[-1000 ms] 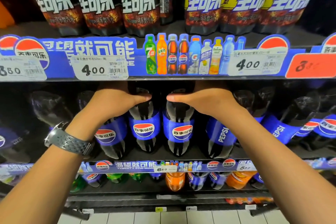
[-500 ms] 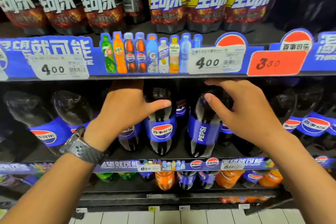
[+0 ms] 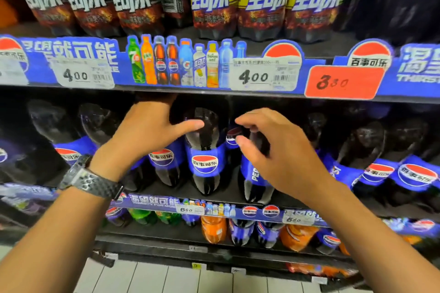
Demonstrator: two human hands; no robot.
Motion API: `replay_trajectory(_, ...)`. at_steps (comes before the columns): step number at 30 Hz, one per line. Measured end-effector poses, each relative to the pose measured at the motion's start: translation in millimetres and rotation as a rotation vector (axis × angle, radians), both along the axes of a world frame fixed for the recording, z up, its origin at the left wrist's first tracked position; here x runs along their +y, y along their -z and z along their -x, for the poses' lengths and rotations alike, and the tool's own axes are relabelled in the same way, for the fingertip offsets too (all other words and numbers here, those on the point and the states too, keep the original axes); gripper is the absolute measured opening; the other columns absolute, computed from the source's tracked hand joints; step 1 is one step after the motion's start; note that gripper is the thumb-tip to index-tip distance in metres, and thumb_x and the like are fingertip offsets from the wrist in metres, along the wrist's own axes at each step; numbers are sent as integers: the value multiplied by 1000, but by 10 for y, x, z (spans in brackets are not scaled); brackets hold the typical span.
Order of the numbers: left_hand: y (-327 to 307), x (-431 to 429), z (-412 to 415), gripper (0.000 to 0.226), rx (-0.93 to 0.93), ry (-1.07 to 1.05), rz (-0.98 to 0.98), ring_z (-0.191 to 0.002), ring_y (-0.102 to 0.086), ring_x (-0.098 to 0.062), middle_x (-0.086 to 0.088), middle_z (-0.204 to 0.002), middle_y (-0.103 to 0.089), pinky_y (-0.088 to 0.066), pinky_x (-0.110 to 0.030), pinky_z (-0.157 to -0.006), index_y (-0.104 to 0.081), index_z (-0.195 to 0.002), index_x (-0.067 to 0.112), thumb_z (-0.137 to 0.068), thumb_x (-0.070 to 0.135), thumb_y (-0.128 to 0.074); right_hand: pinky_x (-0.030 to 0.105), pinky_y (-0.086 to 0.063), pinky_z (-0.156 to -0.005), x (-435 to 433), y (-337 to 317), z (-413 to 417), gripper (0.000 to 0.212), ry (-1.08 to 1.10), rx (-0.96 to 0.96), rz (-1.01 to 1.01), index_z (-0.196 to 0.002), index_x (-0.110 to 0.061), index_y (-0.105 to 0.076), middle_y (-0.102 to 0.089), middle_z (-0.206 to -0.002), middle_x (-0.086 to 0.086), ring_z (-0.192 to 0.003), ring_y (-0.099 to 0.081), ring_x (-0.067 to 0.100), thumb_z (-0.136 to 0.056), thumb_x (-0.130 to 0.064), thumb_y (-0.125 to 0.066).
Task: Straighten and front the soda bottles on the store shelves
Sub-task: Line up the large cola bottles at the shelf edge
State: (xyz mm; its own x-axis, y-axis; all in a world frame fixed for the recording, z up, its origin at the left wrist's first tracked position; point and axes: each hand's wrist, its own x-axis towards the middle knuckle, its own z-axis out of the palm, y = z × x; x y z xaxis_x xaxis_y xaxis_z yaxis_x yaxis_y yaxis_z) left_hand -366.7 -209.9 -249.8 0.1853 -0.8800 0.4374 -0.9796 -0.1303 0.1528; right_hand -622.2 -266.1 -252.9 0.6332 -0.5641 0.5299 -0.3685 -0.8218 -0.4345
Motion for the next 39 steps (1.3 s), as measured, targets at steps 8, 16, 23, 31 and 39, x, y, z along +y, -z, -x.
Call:
replay_trajectory(8,-62,64,-468,50,328,22,237,-130,-42,-17,3,-146,-43,-32,-23,-104,-43,-142,23,-94,31,-57,32,-44,-82,-83,8,-827,54,218,119,-146,-113,-12,-61,-66,-104,10,-100,-58,31,-84,-58,-57)
replay_trajectory(16,5,-202,-488,63,695,195,298,-131,-44,-11,6,-141,-48,-34,-37,-111,-46,-137,21,-81,34,-74,20,-29,-102,-385,134,-1364,77,175,-237,-356,-134,-34,-46,-49,-138,-12,-129,-42,12,-68,-68,-68)
replay_trajectory(23,25,-426,-470,66,354,-11,232,-143,-24,-31,-9,-154,-29,-12,-36,-117,-34,-145,13,-87,43,-41,37,-35,-110,-452,238,-1528,69,266,-342,-282,-137,-25,-46,-48,-141,-5,-133,-40,18,-79,-58,-61)
replay_trajectory(31,24,-414,-503,64,335,-28,254,-141,-27,-33,-11,-152,-33,-17,-40,-116,-36,-144,11,-87,39,-39,22,-34,-99,-413,262,-1536,58,325,-353,-242,-132,-27,-51,-54,-135,-6,-127,-47,18,-82,-52,-62)
replay_trajectory(39,31,-384,-527,61,323,-56,247,-141,-28,-28,-6,-151,-36,-17,-32,-114,-37,-144,16,-88,41,-37,32,-42,-102,-389,255,-1522,57,317,-375,-245,-131,-25,-52,-56,-133,-6,-125,-49,19,-81,-50,-62)
